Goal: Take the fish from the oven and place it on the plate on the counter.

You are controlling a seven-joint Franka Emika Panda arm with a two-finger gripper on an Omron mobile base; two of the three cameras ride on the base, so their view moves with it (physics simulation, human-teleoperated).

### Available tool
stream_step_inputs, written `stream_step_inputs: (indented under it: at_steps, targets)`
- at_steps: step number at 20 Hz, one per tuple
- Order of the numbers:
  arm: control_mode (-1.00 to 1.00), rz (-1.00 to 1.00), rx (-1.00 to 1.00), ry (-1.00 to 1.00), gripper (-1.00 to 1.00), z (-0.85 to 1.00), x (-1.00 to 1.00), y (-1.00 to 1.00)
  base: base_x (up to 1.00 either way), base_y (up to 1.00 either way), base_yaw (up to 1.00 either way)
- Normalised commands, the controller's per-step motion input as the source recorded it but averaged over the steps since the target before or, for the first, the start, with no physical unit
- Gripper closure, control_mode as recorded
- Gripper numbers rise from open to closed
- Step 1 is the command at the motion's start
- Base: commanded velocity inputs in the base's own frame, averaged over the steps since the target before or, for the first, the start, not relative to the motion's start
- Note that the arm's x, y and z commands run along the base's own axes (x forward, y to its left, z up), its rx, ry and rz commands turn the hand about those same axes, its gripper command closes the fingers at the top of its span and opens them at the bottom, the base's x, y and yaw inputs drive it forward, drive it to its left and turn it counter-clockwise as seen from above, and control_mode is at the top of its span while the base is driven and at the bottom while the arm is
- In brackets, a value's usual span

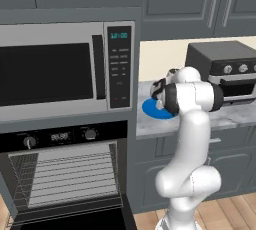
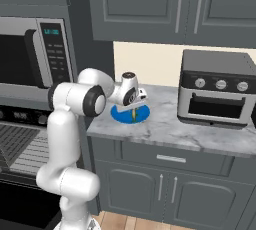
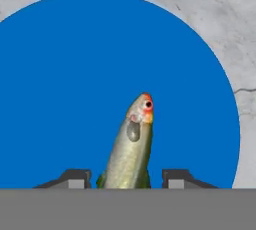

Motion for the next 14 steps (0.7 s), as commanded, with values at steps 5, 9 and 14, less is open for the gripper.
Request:
stream_step_inputs:
  at_steps: [5, 9, 14]
  targets:
    - [-1.0, -0.06, 0.04, -0.1, -1.0, 0.22, -0.37, -0.01, 0.0, 0.0, 0.0]
    - [-1.0, -0.07, 0.02, -0.23, -1.0, 0.73, -0.75, 0.0, 0.0, 0.0, 0.0]
    - [-1.0, -0.08, 0.0, -0.28, -1.0, 0.81, -0.91, 0.0, 0.0, 0.0, 0.0]
